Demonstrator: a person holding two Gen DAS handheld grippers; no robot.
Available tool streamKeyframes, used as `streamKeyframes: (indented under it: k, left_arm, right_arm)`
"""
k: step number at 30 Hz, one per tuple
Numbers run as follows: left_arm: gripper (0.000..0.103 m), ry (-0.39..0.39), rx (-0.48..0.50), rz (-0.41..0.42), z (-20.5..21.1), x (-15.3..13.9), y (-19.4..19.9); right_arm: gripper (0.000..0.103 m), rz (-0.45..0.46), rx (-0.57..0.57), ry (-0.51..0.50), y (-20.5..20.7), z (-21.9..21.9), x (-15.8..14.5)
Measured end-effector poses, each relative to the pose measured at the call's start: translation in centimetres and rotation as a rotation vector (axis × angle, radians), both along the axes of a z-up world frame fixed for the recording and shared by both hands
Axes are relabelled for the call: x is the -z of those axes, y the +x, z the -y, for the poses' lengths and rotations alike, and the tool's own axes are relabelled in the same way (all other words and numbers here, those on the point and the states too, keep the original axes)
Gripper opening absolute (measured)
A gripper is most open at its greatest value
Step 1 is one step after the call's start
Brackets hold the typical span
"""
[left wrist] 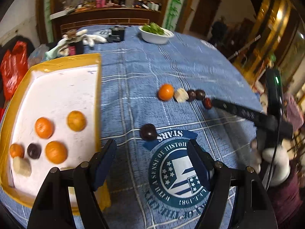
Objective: Organize fruits
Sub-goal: 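Grasp another dark plum with the left tool while the right tool grasps a red date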
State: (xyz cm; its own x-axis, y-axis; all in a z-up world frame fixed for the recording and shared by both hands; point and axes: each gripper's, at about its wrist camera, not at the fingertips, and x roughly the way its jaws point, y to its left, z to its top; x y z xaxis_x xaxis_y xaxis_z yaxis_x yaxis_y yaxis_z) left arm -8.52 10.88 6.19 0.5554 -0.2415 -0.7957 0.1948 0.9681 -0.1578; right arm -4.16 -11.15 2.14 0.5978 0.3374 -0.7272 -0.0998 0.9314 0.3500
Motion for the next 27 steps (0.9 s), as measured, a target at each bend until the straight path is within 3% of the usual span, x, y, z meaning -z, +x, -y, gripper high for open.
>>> streamKeyframes:
  k: [10, 13, 14, 16, 17, 18, 22, 27]
  left_arm:
    - [0.074, 0.124, 0.029, -0.071, 2.6, 3.7, 4.2]
    - [0.062, 0.179, 0.012, -0.06, 3.2, 4.5, 4.5]
    - [0.045, 0.193, 0.011, -0.063, 3.4, 4.8, 4.6]
    - [0.036, 0.211, -0.005, -0.046, 3.4, 4.8, 4.7]
    - [0.027, 0.242, -0.014, -0.03, 3.5, 4.8, 4.6]
    - [0.025, 0.25, -0.013, -0.017, 3.5, 4.6, 4.4]
    - [0.025, 0.159, -0.046, -0.012, 2.2, 3.4, 4.2]
    - [0.025, 0.031, -0.087, 0.007, 0.2, 1.6, 3.1]
  right_arm:
    - [0.043, 0.011, -0.038, -0.014, 2.2, -0.7, 1.5]
    - [0.037, 0.018, -0.056, -0.054, 2.2, -1.0, 1.6]
    - [0.034, 0.02, -0.057, -0.064, 2.2, -1.0, 1.6]
    - [0.027, 0.022, -0.051, -0.087, 2.2, -1.0, 1.6]
    - [0.025, 0.023, -0.048, -0.09, 2.2, -1.0, 1.6]
    - [0.024, 0.022, -0.049, -0.083, 2.2, -0.9, 1.6]
    - [0.023, 0.035, -0.037, -0.072, 1.9, -0.5, 1.3]
    - [0.023, 0.06, -0.032, 0.056, 1.3, 0.9, 0.6]
